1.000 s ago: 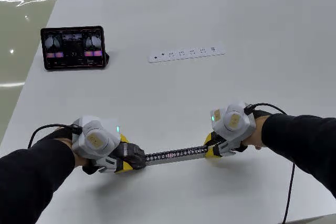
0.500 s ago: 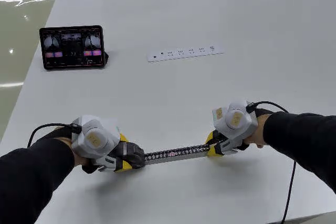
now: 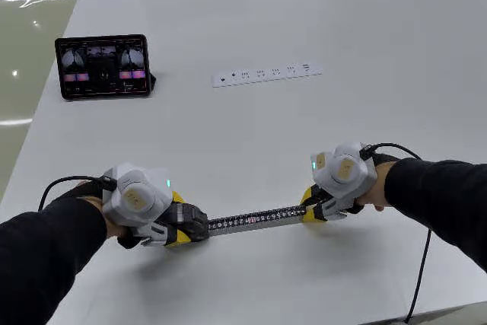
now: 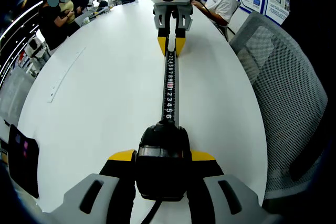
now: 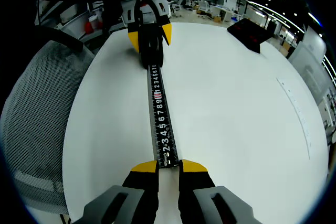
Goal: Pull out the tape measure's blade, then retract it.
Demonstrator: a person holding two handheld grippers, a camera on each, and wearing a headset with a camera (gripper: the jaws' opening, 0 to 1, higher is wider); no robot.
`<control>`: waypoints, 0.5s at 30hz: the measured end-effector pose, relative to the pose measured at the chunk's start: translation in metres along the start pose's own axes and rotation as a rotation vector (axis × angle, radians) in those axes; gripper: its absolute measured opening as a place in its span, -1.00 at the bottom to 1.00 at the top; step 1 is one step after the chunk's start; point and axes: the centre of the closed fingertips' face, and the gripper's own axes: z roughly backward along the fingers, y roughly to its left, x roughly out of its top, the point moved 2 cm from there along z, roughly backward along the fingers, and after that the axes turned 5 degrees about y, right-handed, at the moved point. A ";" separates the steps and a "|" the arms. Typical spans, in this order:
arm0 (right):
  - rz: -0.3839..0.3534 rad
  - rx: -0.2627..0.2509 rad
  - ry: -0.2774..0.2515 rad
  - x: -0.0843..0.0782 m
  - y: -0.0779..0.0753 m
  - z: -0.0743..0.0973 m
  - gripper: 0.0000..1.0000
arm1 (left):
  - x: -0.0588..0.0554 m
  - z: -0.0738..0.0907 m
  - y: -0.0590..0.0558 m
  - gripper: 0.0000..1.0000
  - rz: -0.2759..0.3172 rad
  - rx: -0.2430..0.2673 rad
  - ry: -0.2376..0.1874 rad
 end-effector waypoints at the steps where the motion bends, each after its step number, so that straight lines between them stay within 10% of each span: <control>1: 0.000 0.000 0.000 0.000 0.000 0.000 -0.80 | 0.000 0.000 0.000 -0.34 0.000 0.000 0.000; 15: -0.001 -0.006 0.002 -0.005 0.001 0.002 -0.80 | 0.000 -0.001 0.000 -0.34 -0.001 0.001 0.003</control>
